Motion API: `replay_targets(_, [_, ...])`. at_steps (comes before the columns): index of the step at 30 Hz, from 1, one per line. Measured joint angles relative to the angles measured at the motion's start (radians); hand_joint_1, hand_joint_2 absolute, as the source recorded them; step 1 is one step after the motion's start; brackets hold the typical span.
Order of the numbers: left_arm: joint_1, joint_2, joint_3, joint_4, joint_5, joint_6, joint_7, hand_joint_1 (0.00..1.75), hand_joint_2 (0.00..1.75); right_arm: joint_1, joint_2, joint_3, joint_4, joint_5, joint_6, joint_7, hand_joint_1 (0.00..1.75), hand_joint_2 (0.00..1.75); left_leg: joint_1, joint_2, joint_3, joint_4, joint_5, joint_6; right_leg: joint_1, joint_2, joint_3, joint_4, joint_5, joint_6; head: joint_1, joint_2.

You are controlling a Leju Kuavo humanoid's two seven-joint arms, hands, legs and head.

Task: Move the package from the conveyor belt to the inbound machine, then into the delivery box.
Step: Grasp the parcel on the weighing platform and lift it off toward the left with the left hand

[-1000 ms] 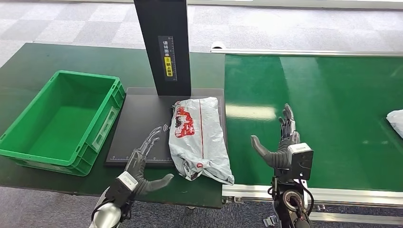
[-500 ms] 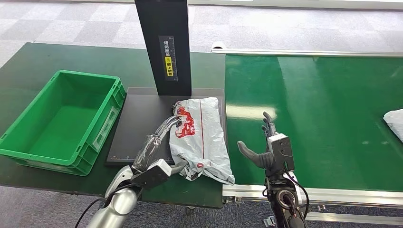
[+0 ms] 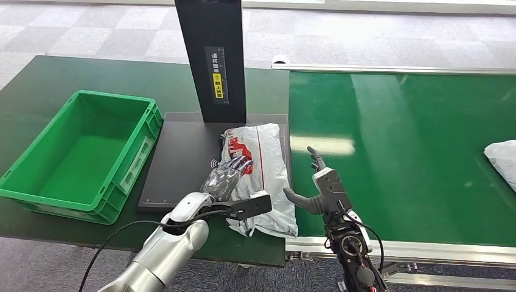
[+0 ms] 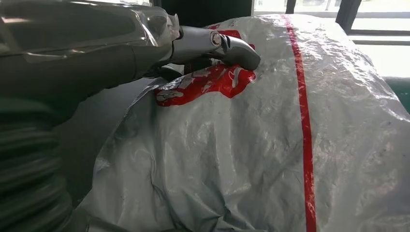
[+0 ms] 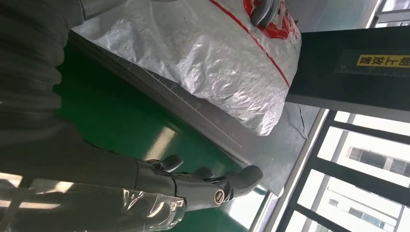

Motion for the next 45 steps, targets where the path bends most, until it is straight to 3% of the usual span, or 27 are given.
replay_targets(3, [-0.015,-0.008,0.001,0.023,-0.016,-0.024,0.017,0.04,1.75,-0.001,0.002,0.0,0.002,0.009,0.0,0.002,0.0,1.75,0.0,0.0,0.004,0.0,0.0,0.0,0.0,0.0,0.005,0.0,0.0,0.0,0.0,0.0])
replay_targets(7, [-0.019,-0.015,0.003,0.036,-0.03,-0.026,0.021,1.74,1.75,0.003,0.002,0.0,0.0,0.02,0.0,0.007,0.0,1.75,0.0,-0.001,0.009,0.0,0.0,0.0,0.0,-0.001,0.009,0.0,0.0,0.0,0.0,0.0])
replay_targets(21, [0.048,-0.011,0.007,-0.034,-0.05,0.087,0.002,1.75,1.75,0.04,-0.006,-0.003,-0.043,0.018,0.03,0.019,0.0,1.75,0.0,0.0,0.008,0.0,0.0,0.0,0.0,-0.001,0.006,0.0,0.0,0.0,0.0,0.0])
replay_targets(38, [0.066,-0.003,0.01,-0.056,-0.05,0.101,-0.002,1.75,1.75,0.04,-0.012,-0.004,-0.043,0.013,0.034,0.02,0.0,1.75,0.0,0.001,0.002,0.0,0.0,0.0,0.0,-0.001,0.0,0.0,0.0,0.0,0.0,0.0])
replay_targets(45, [0.107,0.002,0.026,-0.082,0.001,0.225,-0.057,1.75,1.75,0.041,-0.018,-0.004,-0.043,-0.006,0.034,0.01,0.0,1.75,0.0,0.001,0.0,0.0,0.0,0.0,0.0,-0.001,-0.003,0.0,0.0,0.0,0.0,0.0])
